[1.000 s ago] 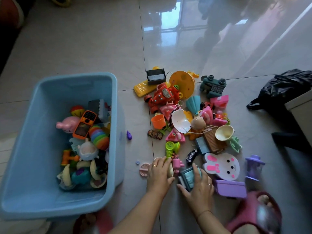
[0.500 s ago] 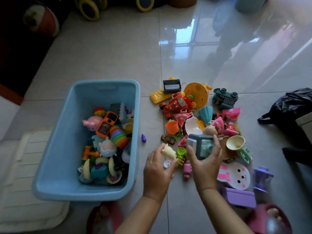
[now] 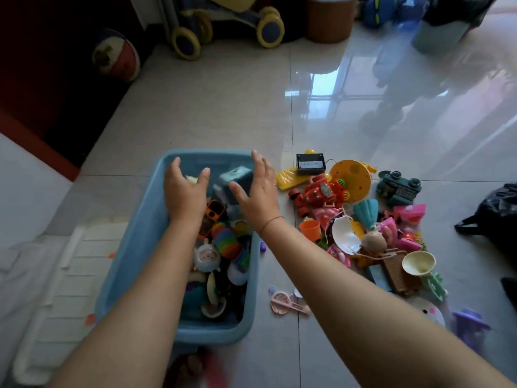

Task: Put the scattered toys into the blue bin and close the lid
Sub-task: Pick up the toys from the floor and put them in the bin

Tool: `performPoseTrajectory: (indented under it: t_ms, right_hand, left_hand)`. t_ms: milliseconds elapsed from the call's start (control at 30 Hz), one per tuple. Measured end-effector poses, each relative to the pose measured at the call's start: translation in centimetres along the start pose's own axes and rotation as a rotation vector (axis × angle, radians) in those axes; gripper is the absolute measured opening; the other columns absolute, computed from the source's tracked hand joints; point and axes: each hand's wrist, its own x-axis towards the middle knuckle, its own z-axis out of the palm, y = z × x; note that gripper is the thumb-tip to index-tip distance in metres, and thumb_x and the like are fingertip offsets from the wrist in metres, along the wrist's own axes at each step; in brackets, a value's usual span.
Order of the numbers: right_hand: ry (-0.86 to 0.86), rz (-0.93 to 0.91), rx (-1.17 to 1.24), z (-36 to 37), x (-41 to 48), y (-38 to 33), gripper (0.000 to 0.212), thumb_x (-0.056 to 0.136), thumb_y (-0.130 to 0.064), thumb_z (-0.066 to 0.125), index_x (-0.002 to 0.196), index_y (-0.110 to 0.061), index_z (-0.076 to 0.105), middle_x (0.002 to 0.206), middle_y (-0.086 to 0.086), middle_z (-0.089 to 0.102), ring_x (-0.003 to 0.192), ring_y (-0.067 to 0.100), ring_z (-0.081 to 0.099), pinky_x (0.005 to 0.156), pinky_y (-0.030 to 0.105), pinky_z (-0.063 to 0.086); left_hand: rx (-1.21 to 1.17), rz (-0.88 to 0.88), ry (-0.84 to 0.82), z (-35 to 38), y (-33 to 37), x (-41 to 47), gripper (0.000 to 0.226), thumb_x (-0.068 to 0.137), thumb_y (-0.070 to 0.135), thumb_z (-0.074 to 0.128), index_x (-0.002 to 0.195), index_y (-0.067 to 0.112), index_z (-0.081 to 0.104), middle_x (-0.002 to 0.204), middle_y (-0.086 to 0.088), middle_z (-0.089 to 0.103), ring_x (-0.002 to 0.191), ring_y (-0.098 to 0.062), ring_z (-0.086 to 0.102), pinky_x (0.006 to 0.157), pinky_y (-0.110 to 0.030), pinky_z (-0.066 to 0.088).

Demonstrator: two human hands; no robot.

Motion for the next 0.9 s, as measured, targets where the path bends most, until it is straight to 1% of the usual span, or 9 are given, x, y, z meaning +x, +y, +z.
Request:
performPoseTrajectory:
  t_ms: [133,167,233,300,400,500,633,800,900]
  right_hand:
    - [0.028,0.027,-0.015,-2.2,-1.7,3.0,0.067,0.091,-0.03,0.055,0.147,-0.019,0.019,0.152,0.008,0.02,0.142,0.02,0.016,0.117,0.038,0.019]
    - [0.055,0.034,-0.016,-2.8,-2.6,3.9,0.066,0.091,-0.03,0.054,0.146,-0.017,0.021,0.151,0.008,0.023,0.142,0.019,0.018,0.117,0.037,0.019]
    - [0.117,0.059,-0.016,-4.2,-4.4,5.9,0.063,0.091,-0.032,0.052,0.145,-0.016,0.025,0.148,0.007,0.029,0.14,0.019,0.024,0.116,0.038,0.023]
    - [0.166,0.127,-0.038,-5.6,-6.3,8.4,0.061,0.091,-0.034,0.05,0.144,-0.016,0.027,0.146,0.007,0.032,0.137,0.019,0.027,0.115,0.038,0.025]
    - [0.185,0.225,-0.122,-8.0,-9.2,12.5,0.063,0.09,-0.036,0.056,0.143,-0.016,0.028,0.144,0.008,0.035,0.134,0.019,0.031,0.111,0.03,0.024]
    - [0.174,0.289,-0.224,-10.1,-11.6,16.2,0.07,0.085,-0.039,0.064,0.141,-0.012,0.033,0.143,0.013,0.038,0.134,0.025,0.033,0.111,0.035,0.025]
    - [0.185,0.376,-0.322,-11.8,-12.8,19.3,0.074,0.079,-0.035,0.071,0.14,-0.011,0.037,0.141,0.014,0.041,0.132,0.029,0.035,0.108,0.038,0.029]
    - [0.177,0.361,-0.394,-12.0,-11.4,21.6,0.066,0.079,-0.03,0.072,0.134,-0.007,0.043,0.136,0.018,0.044,0.127,0.033,0.04,0.107,0.041,0.032]
    - [0.182,0.352,-0.489,-11.4,-11.1,21.7,0.055,0.076,-0.036,0.073,0.12,-0.011,0.052,0.118,0.012,0.051,0.11,0.03,0.049,0.095,0.042,0.044]
  left_hand:
    - [-0.028,-0.024,-0.042,1.1,-0.3,-3.0,0.064,0.088,0.049,0.052,0.141,0.016,0.036,0.144,-0.009,0.042,0.131,-0.022,0.041,0.11,-0.042,0.029]
    - [-0.049,-0.025,-0.059,1.6,-0.1,-4.4,0.063,0.089,0.05,0.051,0.14,0.017,0.036,0.142,-0.008,0.043,0.129,-0.021,0.043,0.111,-0.039,0.028]
    - [-0.088,-0.003,-0.118,2.6,0.9,-7.4,0.058,0.091,0.044,0.05,0.14,0.015,0.037,0.14,-0.006,0.045,0.128,-0.019,0.043,0.101,-0.024,0.03]
    - [-0.115,0.052,-0.158,3.5,2.3,-10.2,0.056,0.092,0.04,0.051,0.14,0.014,0.038,0.14,-0.005,0.045,0.127,-0.018,0.043,0.098,-0.021,0.033]
    - [-0.123,0.165,-0.233,5.0,4.1,-14.1,0.061,0.09,0.043,0.051,0.14,0.011,0.037,0.142,-0.007,0.043,0.13,-0.016,0.04,0.103,-0.02,0.03]
    - [-0.119,0.261,-0.345,6.9,4.1,-17.7,0.065,0.088,0.052,0.047,0.139,0.012,0.039,0.141,-0.004,0.045,0.131,-0.013,0.038,0.102,-0.015,0.026]
    - [0.046,0.208,-0.508,10.1,-1.0,-21.1,0.072,0.084,0.061,0.043,0.14,0.016,0.038,0.142,-0.004,0.044,0.133,-0.014,0.036,0.105,-0.02,0.025]
    - [0.281,0.085,-0.637,12.8,-7.2,-22.4,0.074,0.079,0.046,0.066,0.142,0.019,0.036,0.145,-0.001,0.04,0.135,-0.018,0.033,0.11,-0.032,0.026]
    - [0.387,0.095,-0.705,13.8,-8.9,-22.7,0.081,0.073,0.046,0.072,0.141,0.021,0.037,0.146,0.001,0.039,0.135,-0.018,0.032,0.111,-0.032,0.024]
